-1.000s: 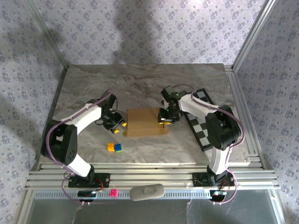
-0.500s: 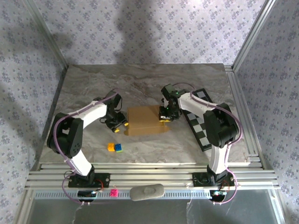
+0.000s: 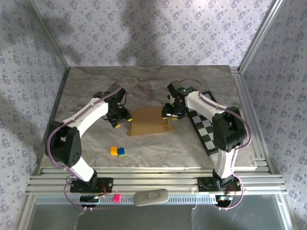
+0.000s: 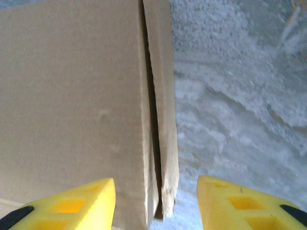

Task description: Fold the paper box

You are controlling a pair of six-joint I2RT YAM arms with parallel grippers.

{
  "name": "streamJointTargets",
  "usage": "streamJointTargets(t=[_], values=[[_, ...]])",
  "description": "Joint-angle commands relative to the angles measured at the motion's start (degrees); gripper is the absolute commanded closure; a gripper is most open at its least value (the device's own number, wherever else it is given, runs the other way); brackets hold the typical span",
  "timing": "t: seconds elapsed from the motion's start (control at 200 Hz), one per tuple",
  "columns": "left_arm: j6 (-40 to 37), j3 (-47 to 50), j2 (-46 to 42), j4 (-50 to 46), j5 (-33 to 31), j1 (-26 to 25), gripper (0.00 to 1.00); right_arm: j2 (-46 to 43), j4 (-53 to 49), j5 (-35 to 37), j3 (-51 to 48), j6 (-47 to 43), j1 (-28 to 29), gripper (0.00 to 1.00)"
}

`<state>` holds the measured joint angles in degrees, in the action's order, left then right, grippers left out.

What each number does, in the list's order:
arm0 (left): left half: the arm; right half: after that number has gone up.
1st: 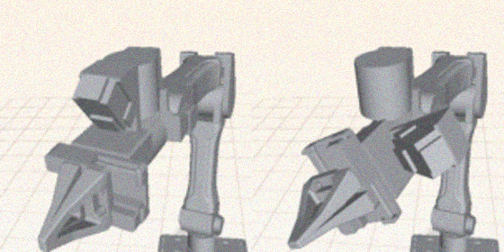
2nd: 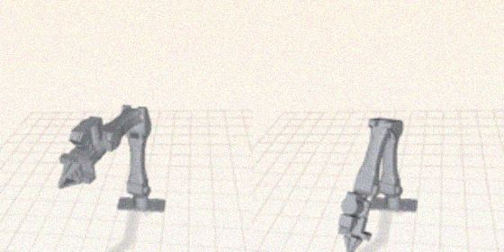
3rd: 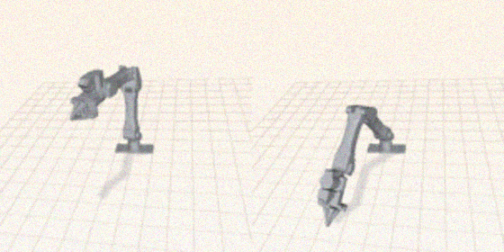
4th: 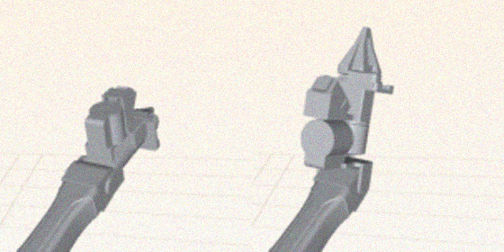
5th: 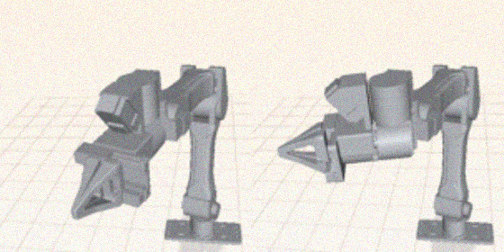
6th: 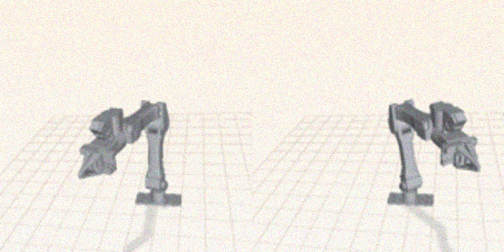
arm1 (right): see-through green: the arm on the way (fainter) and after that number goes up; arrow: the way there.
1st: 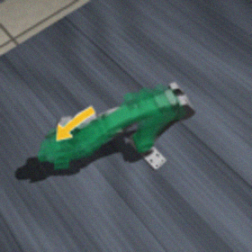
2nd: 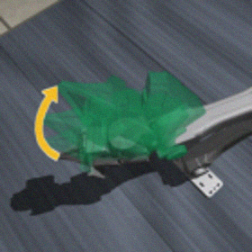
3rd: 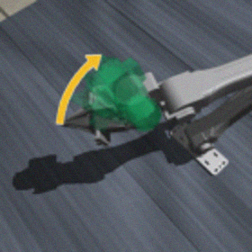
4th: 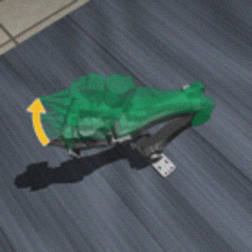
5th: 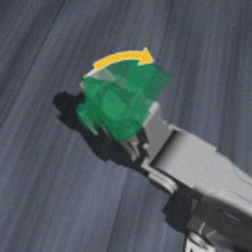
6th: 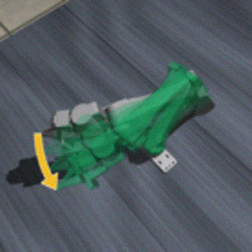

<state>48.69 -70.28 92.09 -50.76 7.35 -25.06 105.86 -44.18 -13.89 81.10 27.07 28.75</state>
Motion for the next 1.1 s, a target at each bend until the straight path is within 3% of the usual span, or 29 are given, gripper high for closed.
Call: streamJointTargets(t=[0.0, 0.31, 0.655, 1.094], values=[[0.6, 1.6, -1.2, -1.4, 2.7, -2.9, 0.43, -4.5, -2.6, -0.6, -3.0, -0.5, 0.8, 0.53], [1.6, 5.8, 0.6, 1.7, 2.9, -4.2, 0.48, -6.7, -2.5, -1.3, -8.1, 0.4, 3.3, 0.64], [3.2, 7.3, 1.4, 4.4, 2.7, -5.8, 0.5, -5.4, -0.9, -1.6, -9.4, 1.8, 4.5, 0.65], [6.8, 9.0, 1.1, 7.0, 5.2, -6.9, 0.52, -5.8, 0.2, -7.1, -10.7, 5.3, 2.6, 0.65]])
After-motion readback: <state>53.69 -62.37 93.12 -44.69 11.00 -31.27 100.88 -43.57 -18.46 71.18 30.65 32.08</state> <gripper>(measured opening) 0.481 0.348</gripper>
